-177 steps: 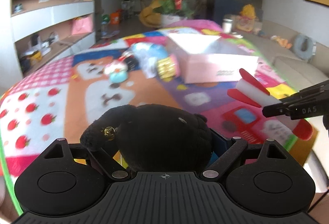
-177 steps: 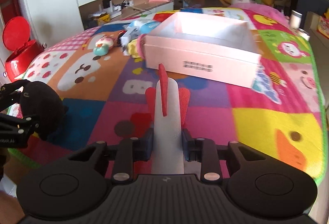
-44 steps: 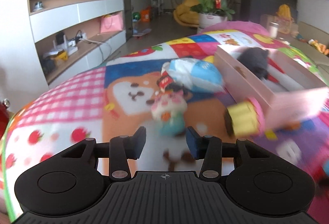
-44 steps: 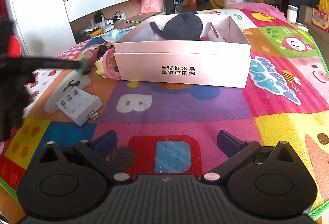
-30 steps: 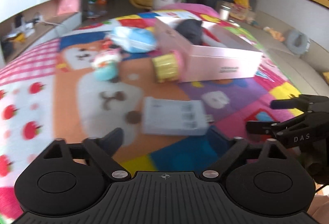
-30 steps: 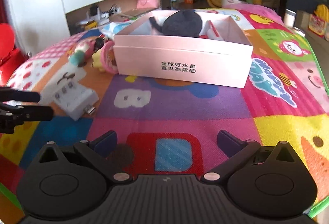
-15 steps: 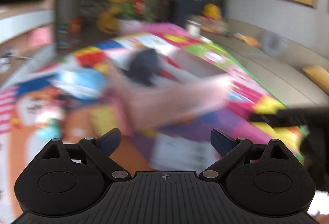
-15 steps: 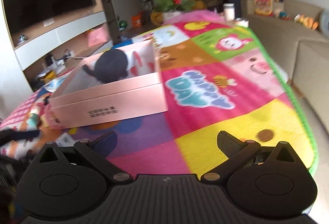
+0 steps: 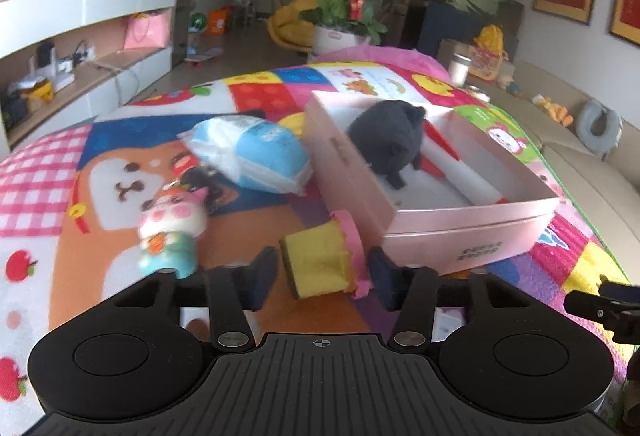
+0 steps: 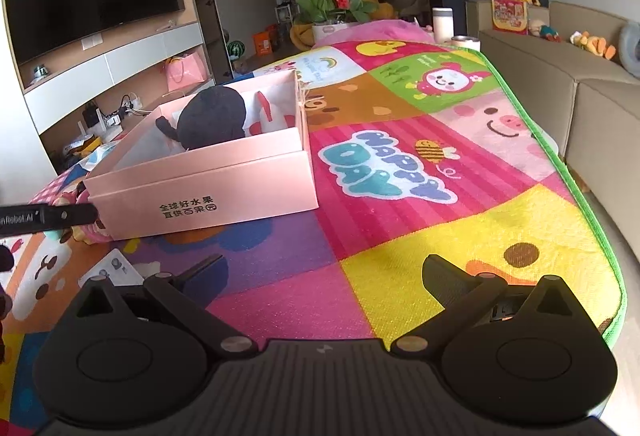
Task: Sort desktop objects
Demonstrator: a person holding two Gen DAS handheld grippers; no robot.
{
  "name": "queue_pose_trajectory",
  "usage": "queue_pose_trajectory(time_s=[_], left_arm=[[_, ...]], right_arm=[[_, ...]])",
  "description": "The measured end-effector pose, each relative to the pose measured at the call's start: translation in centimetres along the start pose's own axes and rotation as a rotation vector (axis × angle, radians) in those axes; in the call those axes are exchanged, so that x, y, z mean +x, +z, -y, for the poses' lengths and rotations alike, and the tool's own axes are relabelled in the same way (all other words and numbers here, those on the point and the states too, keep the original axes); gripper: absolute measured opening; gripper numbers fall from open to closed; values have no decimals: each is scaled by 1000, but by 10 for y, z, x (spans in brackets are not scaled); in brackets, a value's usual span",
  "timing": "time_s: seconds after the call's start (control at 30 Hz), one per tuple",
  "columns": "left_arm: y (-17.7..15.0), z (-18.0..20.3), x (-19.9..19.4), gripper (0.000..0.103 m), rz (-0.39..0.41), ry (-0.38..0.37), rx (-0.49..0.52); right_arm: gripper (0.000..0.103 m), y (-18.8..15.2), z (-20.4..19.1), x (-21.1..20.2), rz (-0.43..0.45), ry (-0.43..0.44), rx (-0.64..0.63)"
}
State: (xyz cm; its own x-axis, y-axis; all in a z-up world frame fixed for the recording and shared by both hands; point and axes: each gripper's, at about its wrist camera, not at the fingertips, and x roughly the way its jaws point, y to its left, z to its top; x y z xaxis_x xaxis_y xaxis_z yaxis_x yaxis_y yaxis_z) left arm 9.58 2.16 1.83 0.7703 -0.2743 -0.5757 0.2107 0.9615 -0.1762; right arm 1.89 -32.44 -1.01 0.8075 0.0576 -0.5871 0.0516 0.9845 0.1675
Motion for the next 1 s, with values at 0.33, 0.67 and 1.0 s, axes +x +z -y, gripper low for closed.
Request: queue_pose_trajectory(time_s=[0.33,0.67,1.0], left_arm=[[8,-58,-10,63,56,209,-128],[-3,-32,-22,84,60,148,18],[-13,-27,-29,91,48,100,45]], right_arm=[[103,0,-4,5,-21,-6,-21],[103,-2,-31,-6,-6,155,-202],[86,6,-110,35,-155,373,-501]])
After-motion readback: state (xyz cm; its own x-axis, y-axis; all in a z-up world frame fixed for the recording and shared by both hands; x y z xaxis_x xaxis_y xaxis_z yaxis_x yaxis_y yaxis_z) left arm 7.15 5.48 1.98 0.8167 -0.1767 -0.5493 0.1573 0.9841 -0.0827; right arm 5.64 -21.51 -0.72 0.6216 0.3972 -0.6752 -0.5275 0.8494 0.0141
